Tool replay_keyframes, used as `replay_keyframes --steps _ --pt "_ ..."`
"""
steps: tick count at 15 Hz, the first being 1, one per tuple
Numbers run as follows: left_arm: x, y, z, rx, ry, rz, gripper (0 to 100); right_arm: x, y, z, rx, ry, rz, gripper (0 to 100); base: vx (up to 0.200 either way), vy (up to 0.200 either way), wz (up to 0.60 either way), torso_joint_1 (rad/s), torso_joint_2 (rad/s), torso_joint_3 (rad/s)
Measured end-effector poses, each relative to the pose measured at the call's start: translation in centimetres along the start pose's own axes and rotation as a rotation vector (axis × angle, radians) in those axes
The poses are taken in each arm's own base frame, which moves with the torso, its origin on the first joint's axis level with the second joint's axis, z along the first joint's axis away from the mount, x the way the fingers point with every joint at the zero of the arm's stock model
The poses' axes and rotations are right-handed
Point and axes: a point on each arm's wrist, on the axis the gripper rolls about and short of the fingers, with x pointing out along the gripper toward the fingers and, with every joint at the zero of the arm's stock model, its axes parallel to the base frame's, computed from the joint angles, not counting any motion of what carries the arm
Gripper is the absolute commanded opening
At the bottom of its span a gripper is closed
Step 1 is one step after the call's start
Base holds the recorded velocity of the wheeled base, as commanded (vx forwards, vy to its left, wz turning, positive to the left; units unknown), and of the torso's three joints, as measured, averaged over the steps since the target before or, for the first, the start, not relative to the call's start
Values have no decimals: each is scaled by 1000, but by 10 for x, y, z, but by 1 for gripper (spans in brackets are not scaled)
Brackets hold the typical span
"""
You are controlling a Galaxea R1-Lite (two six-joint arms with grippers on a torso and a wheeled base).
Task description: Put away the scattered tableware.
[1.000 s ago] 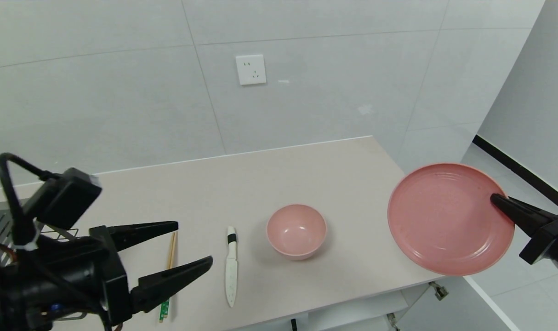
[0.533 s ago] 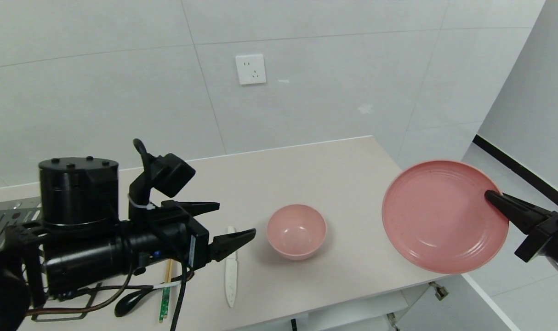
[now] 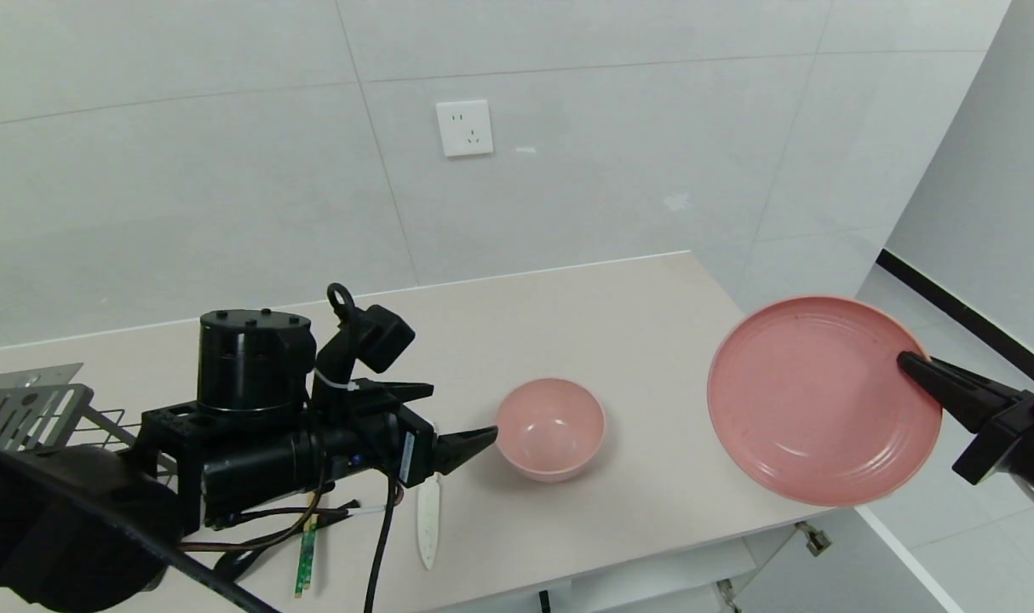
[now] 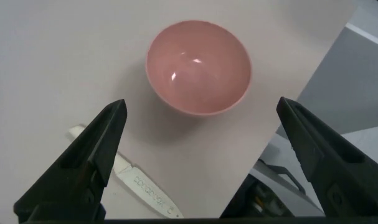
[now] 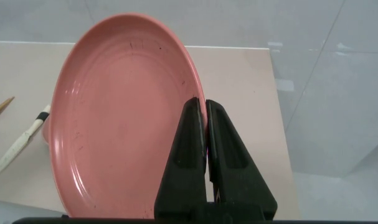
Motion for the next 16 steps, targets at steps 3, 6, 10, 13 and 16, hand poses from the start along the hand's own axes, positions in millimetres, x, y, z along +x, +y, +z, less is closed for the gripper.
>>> replay_keyframes --steps 3,6,10,13,16 --pt "8 2 -3 -9 17 -3 100 0 0 0 0 -1 0 0 0 0 0 0 0 0" --pt "21 6 -1 -9 21 -1 100 0 0 0 0 0 1 0 0 0 0 0 0 0" --pt "41 11 -1 -11 17 2 100 0 0 -1 1 2 1 0 0 0 0 0 0 0" --pt "56 16 -11 -28 45 20 100 -1 0 -1 1 4 1 0 0 0 0 0 0 0" --pt "74 21 -22 -86 55 73 100 -1 0 -1 1 3 1 0 0 0 0 0 0 0"
